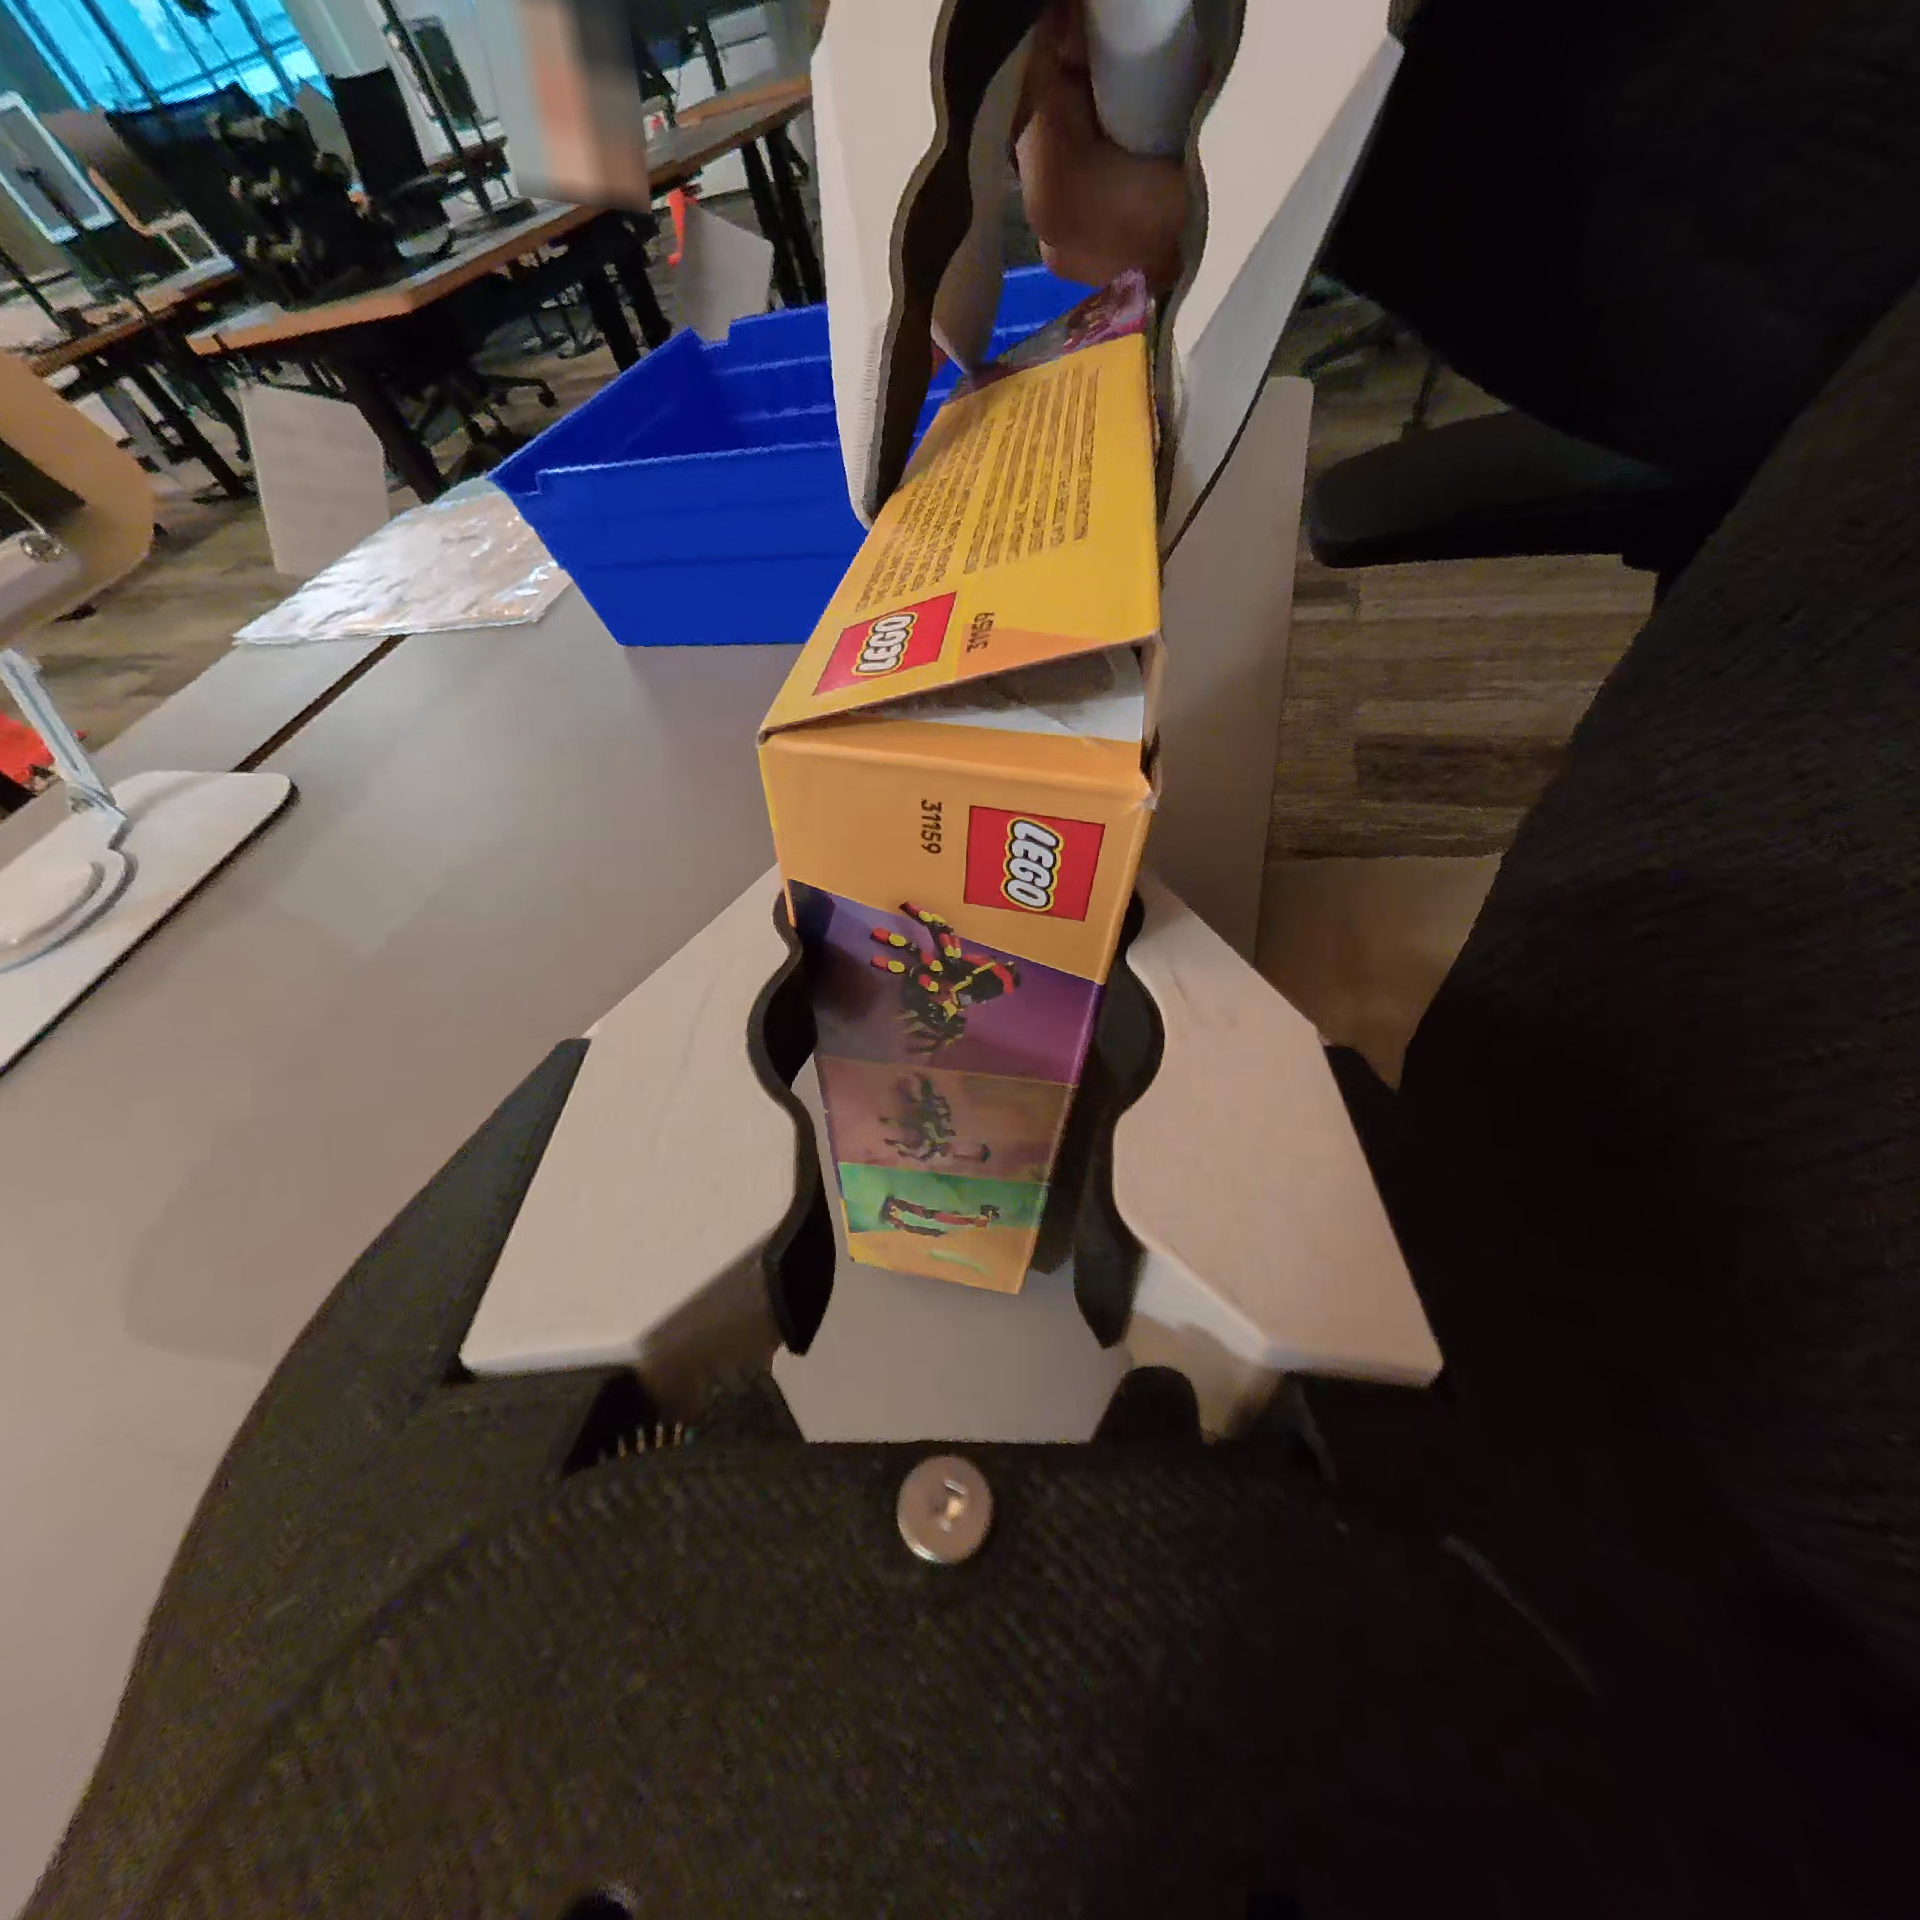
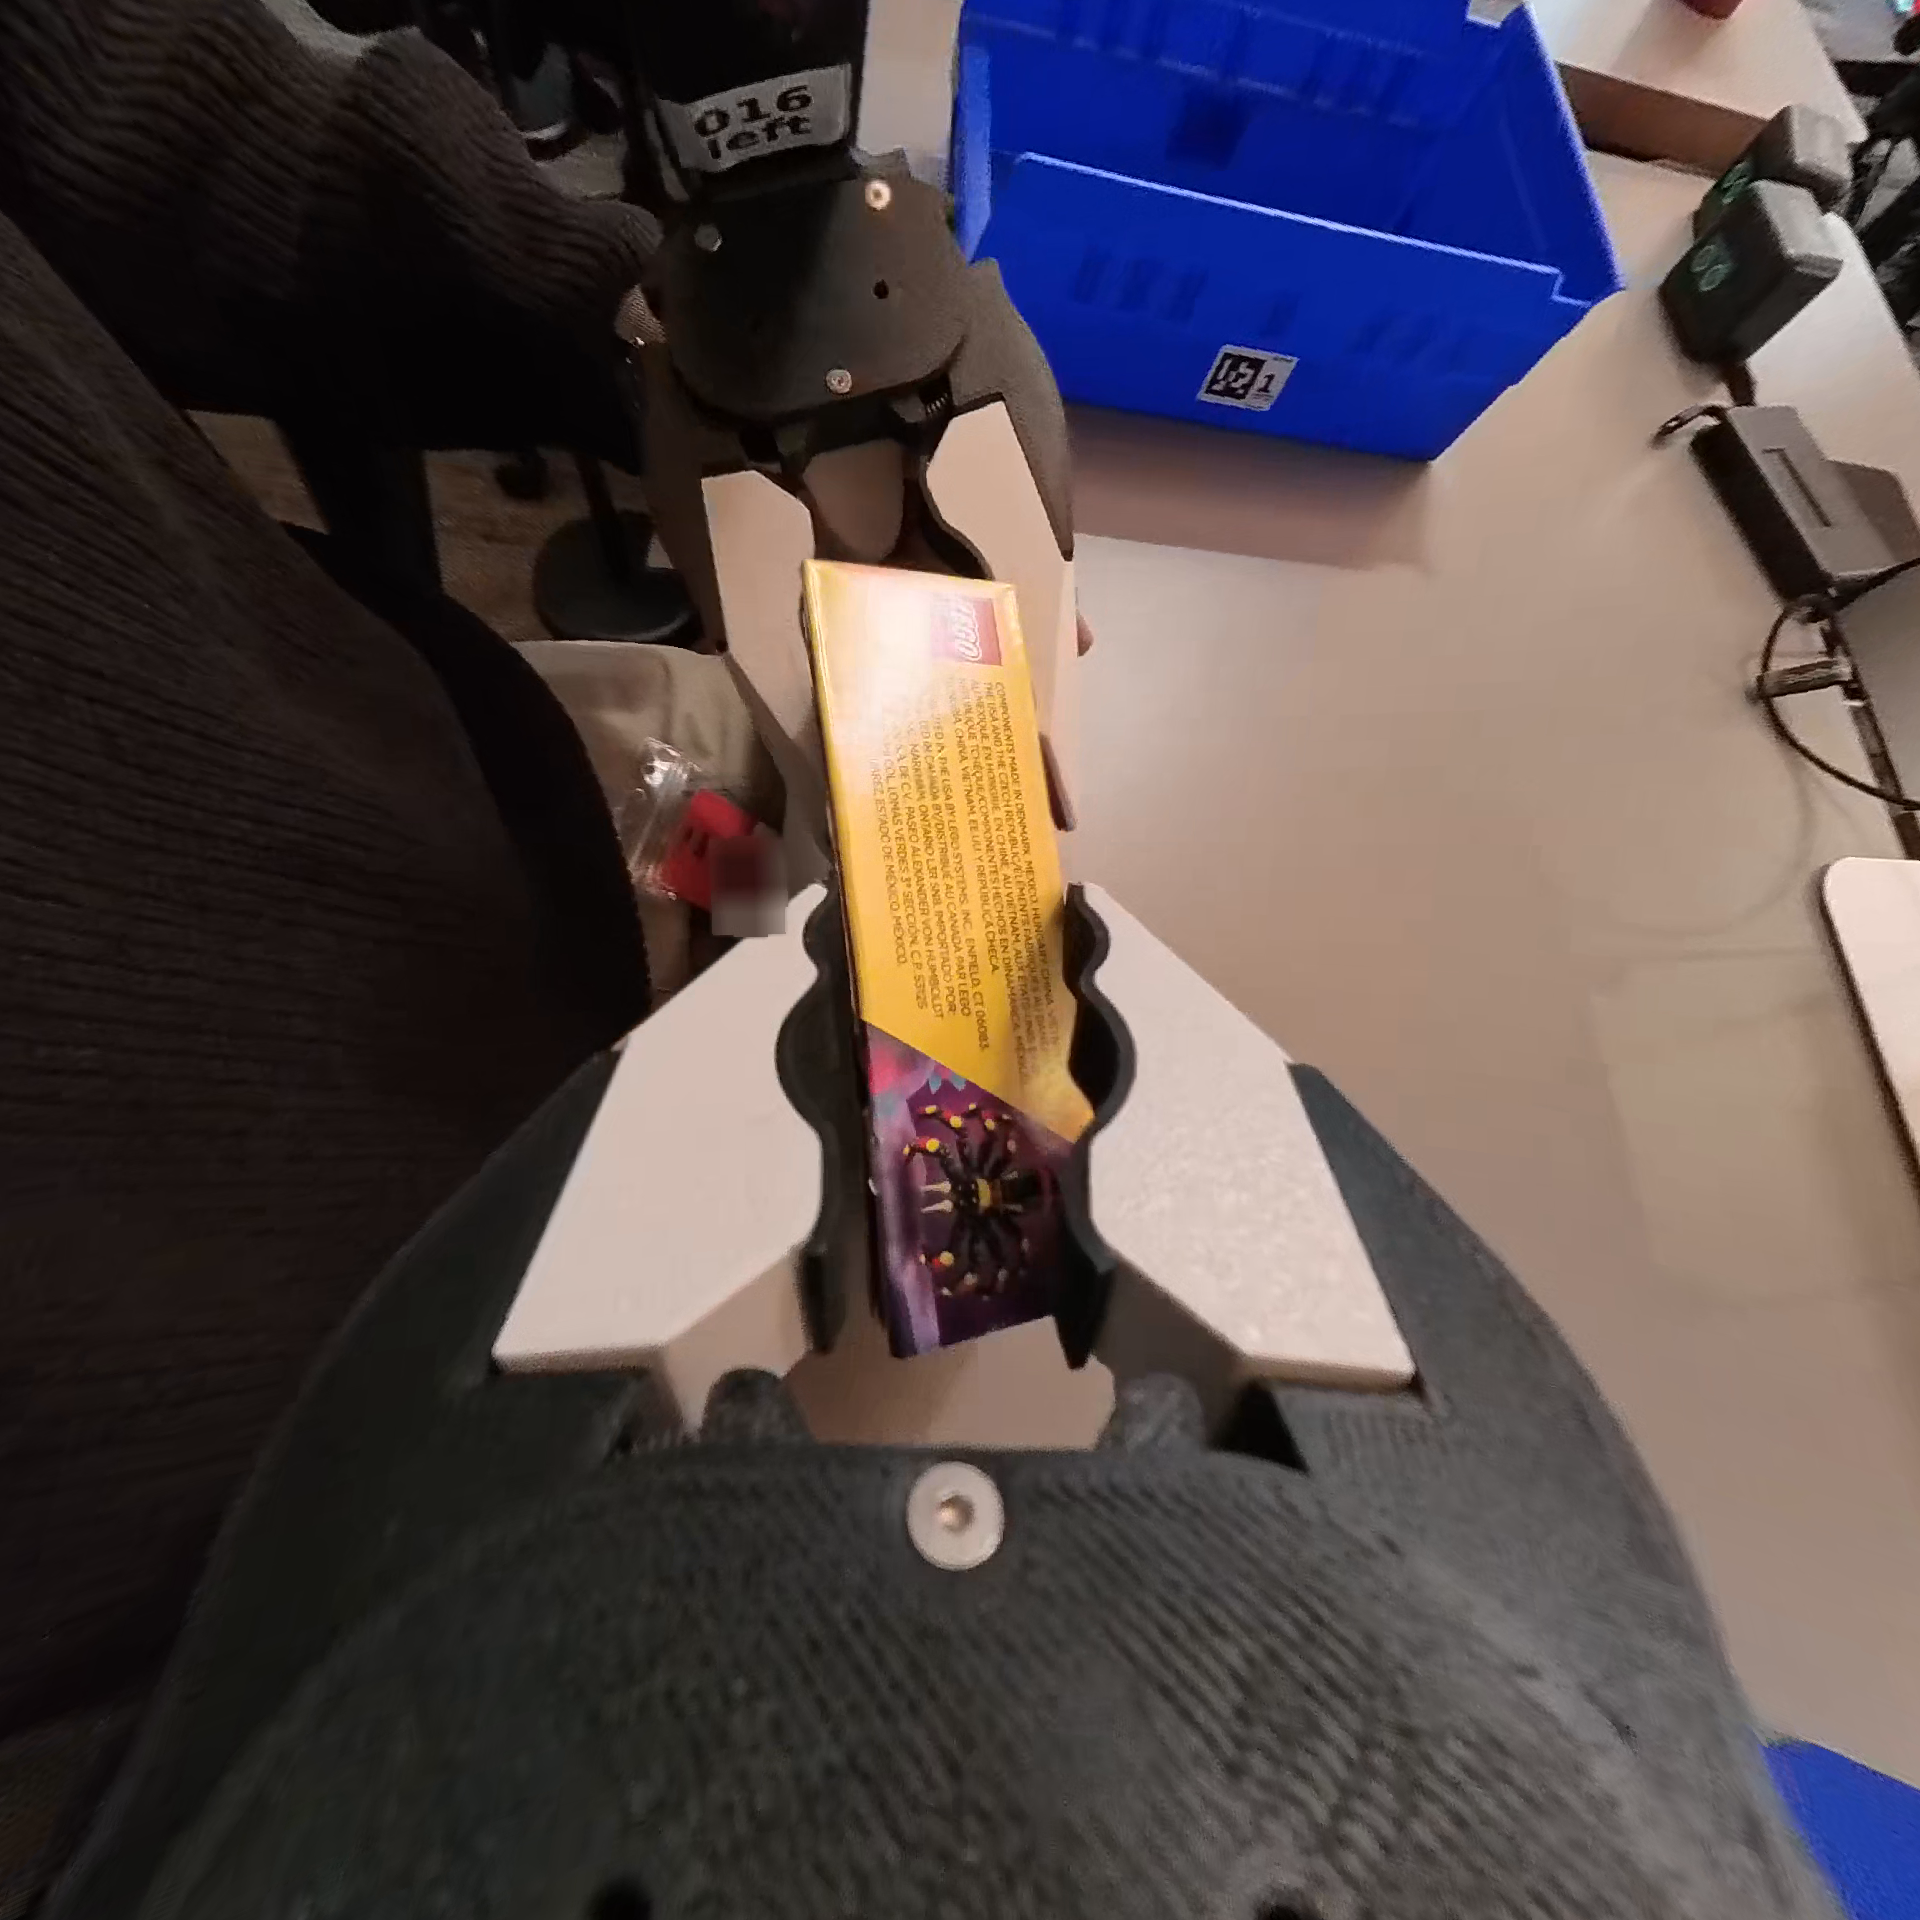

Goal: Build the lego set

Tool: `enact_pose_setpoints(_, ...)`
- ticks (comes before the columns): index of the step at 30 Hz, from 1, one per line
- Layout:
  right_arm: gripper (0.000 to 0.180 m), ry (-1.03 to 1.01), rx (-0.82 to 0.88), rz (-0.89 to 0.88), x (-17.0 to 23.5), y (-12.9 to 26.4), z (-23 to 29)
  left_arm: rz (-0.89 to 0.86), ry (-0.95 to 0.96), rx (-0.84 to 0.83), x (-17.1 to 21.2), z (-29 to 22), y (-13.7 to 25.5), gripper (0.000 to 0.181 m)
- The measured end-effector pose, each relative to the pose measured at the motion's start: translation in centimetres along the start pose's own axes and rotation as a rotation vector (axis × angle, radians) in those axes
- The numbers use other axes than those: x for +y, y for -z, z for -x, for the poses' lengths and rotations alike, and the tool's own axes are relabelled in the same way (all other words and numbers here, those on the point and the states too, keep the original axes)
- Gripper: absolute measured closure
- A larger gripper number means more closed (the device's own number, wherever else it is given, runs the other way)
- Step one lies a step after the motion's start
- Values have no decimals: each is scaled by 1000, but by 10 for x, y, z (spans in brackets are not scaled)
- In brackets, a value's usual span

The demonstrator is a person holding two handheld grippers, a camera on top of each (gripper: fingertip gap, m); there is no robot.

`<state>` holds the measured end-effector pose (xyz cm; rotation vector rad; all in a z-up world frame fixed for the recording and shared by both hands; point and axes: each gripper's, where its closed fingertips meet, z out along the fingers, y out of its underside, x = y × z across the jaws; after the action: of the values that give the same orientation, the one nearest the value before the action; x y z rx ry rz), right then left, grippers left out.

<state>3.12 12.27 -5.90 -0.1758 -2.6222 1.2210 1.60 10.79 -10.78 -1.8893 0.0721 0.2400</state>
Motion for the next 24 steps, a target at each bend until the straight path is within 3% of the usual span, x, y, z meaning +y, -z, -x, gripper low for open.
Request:
enact_pose_setpoints(1,138,-12,-22,-8,-1,2,2,2,-12,0,0,-1,0,127)
enact_pose_setpoints(6,142,-122,-150,-95,-5,12,8,-9,-47,-5,-6,-6,-2,127)
enact_pose_setpoints(9,158,-202,-235,-301,-26,31,5,-10,-57,-8,-6,-7,-2,127)
enact_pose_setpoints(11,179,-267,-187,-391,-30,42,-15,-3,-44,-10,-4,-6,-2,127)
enact_pose_setpoints(13,158,-300,-88,-436,-27,50,-36,-3,-24,-9,-2,-3,-1,127)
enact_pose_setpoints(19,149,-180,-24,-408,-35,52,-28,2,99,-28,5,11,-1,127)
enact_pose_setpoints(22,174,-41,-23,-369,-39,44,-10,3,176,-45,10,22,0,127)
enact_pose_setpoints(24,177,6,-43,-266,-31,30,1,1,207,-62,13,28,3,127)
